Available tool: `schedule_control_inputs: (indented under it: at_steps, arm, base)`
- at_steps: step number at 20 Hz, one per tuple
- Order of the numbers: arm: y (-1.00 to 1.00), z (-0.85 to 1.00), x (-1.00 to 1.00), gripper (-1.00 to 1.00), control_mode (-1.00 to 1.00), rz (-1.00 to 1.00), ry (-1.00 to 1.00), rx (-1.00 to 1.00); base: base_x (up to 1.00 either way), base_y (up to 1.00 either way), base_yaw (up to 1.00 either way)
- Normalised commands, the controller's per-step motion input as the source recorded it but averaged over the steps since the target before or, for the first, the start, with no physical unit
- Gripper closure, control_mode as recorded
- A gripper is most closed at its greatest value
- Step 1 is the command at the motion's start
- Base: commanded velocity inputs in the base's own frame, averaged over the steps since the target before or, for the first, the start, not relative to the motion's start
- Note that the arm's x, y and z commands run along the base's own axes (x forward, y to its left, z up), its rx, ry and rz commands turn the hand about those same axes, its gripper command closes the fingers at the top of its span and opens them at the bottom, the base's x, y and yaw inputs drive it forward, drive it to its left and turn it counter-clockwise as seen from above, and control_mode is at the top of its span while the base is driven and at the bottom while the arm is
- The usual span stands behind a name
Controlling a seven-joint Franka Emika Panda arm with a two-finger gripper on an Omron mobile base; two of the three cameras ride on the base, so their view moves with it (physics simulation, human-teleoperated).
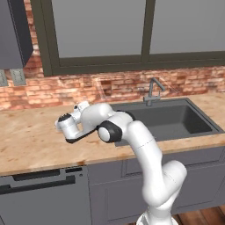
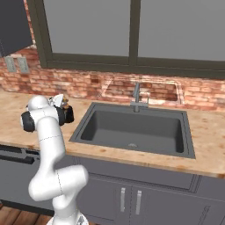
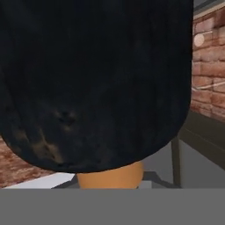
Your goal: Restock the sink supplies by placing the sponge and soap dispenser on the counter and next to the sink. Make sure the soap dispenser is upright.
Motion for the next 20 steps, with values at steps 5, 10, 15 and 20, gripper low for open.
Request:
schedule_control_inputs:
  at_steps: [5,10,15,20]
  arm:
    - [0.00,-0.21,0.00,-1.00,-1.00,0.00,-0.07,0.00]
    - [0.00,0.00,0.00,-1.00,-1.00,0.00,0.00,-0.01]
    - [0.08,0.00,0.01,-1.00,-1.00,-0.02,0.00,-0.03]
    - [0.25,0.00,0.00,-1.00,-1.00,-0.01,0.00,-0.04]
  base:
    - [0.00,0.00,0.00]
    - [0.00,0.00,0.00]
    - [0.00,0.00,0.00]
    - [0.00,0.00,0.00]
